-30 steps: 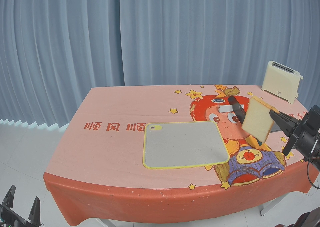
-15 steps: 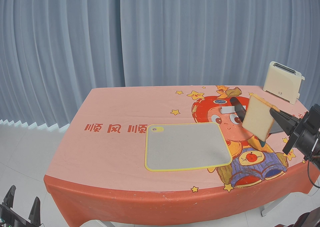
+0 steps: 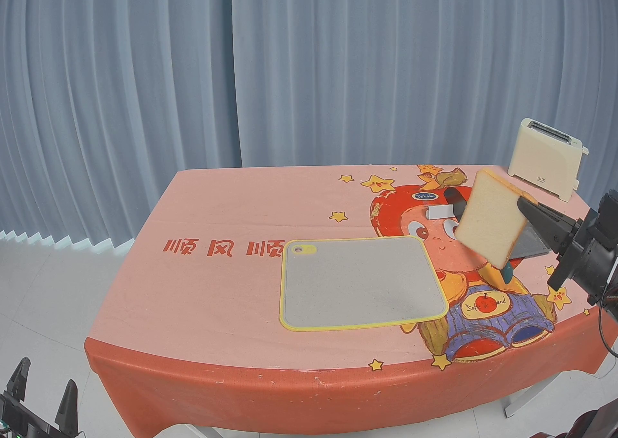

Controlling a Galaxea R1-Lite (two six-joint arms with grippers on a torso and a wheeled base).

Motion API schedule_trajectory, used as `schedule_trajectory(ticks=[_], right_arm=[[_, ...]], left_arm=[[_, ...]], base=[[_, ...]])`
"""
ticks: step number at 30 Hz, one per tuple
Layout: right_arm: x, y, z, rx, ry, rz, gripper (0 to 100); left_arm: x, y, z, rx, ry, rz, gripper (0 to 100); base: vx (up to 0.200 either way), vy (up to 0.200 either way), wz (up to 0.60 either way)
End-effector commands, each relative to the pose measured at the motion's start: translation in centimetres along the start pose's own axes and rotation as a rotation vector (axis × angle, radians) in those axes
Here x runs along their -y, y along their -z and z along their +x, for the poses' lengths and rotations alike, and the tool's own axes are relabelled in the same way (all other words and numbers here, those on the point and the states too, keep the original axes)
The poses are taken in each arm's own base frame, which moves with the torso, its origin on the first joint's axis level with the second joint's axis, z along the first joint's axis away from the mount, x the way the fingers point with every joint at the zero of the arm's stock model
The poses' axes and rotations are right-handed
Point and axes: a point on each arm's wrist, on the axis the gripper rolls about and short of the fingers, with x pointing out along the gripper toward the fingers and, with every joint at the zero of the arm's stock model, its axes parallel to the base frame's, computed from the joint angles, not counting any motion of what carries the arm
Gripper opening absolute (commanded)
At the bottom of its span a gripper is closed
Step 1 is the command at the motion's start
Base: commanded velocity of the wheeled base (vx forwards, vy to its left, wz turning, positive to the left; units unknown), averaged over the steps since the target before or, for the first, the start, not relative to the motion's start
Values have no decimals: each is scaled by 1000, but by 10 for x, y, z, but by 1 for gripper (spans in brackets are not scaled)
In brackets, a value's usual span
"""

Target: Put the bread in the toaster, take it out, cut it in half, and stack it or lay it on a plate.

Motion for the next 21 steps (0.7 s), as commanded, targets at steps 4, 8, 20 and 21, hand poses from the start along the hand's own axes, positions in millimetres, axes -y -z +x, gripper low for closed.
schedule_trajectory(ticks=[4,8,20,21], right_arm=[[-2,2,6,-17,-16,32,0],[-3,-1,12,-11,-19,52,0],[-13,-7,30,-18,-65,262,0],[-15,-7,32,-21,-71,281,0]], left_arm=[[0,5,0,0,-1,0,100],[0,5,0,0,-1,0,100],[0,5,0,0,-1,0,100],[0,5,0,0,-1,0,100]], base=[[0,0,0],[0,0,0],[0,0,0],[0,0,0]])
